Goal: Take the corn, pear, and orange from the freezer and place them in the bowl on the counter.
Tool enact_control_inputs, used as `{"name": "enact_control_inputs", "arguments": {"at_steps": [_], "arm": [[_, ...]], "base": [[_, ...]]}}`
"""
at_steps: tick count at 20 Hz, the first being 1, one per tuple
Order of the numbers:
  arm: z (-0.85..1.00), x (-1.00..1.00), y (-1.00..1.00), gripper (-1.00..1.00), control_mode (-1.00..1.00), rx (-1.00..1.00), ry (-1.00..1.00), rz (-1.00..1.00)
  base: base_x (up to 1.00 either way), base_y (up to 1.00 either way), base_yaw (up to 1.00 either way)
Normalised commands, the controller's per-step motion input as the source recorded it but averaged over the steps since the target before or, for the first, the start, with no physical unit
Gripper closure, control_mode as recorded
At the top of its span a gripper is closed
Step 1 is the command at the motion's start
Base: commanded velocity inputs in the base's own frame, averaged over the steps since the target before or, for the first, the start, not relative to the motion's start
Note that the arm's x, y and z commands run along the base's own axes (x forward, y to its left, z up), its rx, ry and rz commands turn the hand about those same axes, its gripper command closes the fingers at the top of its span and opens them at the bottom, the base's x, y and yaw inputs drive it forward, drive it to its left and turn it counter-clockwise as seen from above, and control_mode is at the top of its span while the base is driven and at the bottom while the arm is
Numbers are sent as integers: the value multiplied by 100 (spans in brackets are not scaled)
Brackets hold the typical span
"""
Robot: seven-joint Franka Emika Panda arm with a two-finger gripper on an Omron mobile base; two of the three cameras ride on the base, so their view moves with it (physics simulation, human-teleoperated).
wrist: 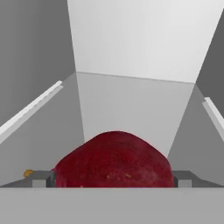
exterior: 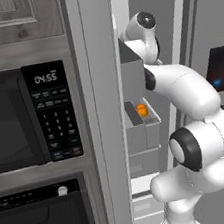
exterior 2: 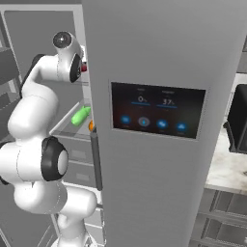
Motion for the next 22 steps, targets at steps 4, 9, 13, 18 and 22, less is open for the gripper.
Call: {"name": "enact_control_inputs", "arguments": {"at_steps": [4, 9, 13, 18, 22], "arm": [[-35, 14, 18, 100, -100, 0, -1, 0], [0, -2, 0, 100, -100, 0, -5, 0], [14, -49, 0, 100, -100, 0, -13, -1], [34, -43, -9, 100, -100, 1, -11, 0], [27, -92, -26, 100, -100, 0, -15, 0]], "base": [[0, 0, 0], [0, 0, 0], [0, 0, 0], [0, 0, 0], [0, 0, 0]]}}
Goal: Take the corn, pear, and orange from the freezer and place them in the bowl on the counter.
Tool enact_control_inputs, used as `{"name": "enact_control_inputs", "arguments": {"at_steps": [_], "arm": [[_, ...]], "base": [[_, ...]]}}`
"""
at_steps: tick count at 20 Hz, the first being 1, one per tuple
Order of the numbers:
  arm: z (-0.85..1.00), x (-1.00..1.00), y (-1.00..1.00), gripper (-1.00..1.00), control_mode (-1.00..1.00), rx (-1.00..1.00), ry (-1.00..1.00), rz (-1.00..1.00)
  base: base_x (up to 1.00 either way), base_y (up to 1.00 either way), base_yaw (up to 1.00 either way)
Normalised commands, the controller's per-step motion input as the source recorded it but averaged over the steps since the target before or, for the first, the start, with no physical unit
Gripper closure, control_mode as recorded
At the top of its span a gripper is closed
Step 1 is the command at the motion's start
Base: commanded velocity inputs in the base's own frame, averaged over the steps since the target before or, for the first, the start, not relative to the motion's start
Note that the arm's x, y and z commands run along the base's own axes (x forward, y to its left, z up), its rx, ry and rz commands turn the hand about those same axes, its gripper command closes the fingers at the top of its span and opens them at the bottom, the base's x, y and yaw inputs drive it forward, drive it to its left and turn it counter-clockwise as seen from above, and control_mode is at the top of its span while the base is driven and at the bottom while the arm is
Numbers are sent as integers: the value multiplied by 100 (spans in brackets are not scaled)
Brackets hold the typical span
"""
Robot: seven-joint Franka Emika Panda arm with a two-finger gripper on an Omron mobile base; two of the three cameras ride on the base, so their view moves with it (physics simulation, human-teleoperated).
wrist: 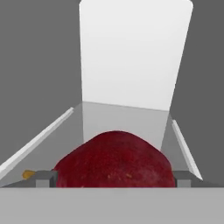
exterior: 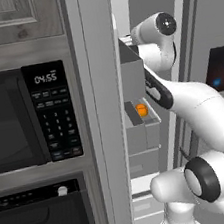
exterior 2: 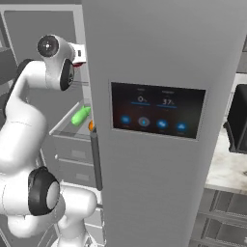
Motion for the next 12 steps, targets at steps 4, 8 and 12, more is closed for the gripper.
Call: {"name": "enact_control_inputs", "arguments": {"at_steps": [4, 8, 12], "arm": [[7, -100, -24, 100, -100, 1, -4, 0], [12, -100, -1, 100, -100, 0, 0, 0], [9, -100, -7, 100, -100, 0, 4, 0]], "base": [[0, 0, 0], [0, 0, 0], [0, 0, 0]]}}
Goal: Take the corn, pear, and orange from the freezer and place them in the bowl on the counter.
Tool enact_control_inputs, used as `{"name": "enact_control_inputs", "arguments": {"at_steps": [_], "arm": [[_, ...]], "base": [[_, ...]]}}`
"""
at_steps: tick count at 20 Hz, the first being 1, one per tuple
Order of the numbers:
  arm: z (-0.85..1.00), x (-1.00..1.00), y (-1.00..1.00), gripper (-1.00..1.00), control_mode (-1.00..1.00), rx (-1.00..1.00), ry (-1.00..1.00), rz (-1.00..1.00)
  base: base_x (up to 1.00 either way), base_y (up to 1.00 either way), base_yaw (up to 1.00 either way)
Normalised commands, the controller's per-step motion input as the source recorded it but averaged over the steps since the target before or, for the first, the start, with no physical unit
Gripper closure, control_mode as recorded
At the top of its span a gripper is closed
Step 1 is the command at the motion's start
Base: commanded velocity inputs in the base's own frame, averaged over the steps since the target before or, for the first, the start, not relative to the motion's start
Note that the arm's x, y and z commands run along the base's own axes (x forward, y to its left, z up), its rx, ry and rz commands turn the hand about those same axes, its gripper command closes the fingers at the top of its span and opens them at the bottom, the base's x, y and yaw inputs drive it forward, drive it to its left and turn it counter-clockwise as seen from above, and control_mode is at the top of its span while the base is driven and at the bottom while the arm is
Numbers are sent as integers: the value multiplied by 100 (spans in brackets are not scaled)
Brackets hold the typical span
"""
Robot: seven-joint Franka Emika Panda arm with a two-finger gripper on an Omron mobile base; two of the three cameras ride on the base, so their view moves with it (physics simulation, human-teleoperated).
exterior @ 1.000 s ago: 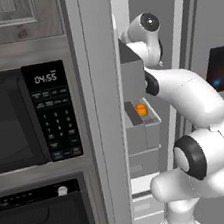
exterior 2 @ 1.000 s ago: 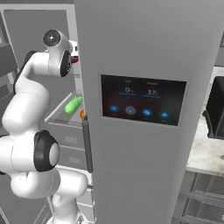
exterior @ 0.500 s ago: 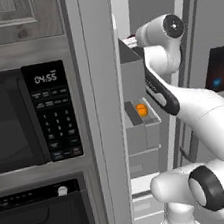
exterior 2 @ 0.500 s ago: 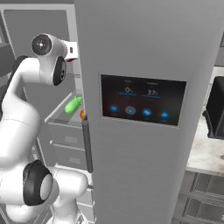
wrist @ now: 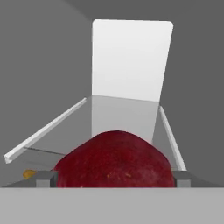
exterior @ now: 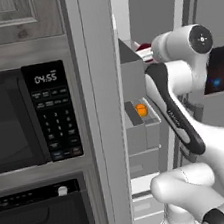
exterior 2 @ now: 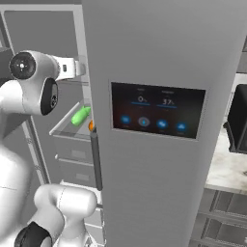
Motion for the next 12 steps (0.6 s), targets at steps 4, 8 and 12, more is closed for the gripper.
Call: {"name": "enact_control_inputs", "arguments": {"at_steps": [4, 8, 12], "arm": [[0, -100, -8, 100, -100, 0, 9, 0], [2, -100, -8, 100, -100, 0, 17, -4], [0, -100, -17, 100, -100, 0, 22, -9]], "base": [[0, 0, 0], [0, 0, 0], [0, 0, 0]]}}
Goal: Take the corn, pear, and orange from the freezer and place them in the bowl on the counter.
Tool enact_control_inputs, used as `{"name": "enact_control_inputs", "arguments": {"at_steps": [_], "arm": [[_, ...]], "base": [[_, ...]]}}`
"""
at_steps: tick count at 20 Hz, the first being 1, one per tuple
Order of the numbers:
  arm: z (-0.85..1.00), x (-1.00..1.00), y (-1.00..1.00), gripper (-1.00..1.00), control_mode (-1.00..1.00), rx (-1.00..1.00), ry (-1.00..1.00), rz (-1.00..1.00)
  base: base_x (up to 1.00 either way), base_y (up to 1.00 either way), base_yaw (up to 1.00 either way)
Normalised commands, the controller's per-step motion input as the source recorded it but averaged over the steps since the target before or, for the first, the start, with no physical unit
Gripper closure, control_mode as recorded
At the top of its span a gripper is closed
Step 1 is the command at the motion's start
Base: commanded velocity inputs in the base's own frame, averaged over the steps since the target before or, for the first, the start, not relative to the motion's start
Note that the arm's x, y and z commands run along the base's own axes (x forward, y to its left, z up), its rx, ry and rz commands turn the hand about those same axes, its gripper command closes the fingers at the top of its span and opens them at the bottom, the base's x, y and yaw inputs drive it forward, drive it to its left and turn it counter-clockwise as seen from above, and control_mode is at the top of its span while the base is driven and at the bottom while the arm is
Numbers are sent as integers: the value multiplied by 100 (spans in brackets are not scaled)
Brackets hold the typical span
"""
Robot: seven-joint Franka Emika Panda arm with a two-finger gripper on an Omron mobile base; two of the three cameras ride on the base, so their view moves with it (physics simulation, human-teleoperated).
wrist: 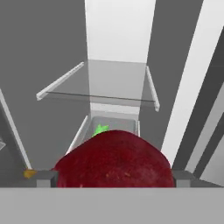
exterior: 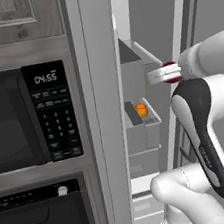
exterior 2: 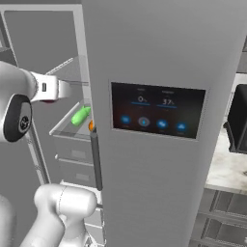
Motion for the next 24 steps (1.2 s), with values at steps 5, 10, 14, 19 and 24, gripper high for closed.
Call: {"name": "enact_control_inputs", "arguments": {"at_steps": [5, 10, 14, 19, 24], "arm": [[-6, -100, -16, 100, -100, 0, 21, -5], [-17, -76, -6, 100, -100, 1, 19, -5], [-10, -1, -2, 100, -100, 0, 11, -2], [-34, 4, -2, 100, -100, 0, 10, 0], [-37, 0, -2, 100, -100, 0, 0, 0]], "base": [[0, 0, 0], [0, 0, 0], [0, 0, 0], [0, 0, 0], [0, 0, 0]]}}
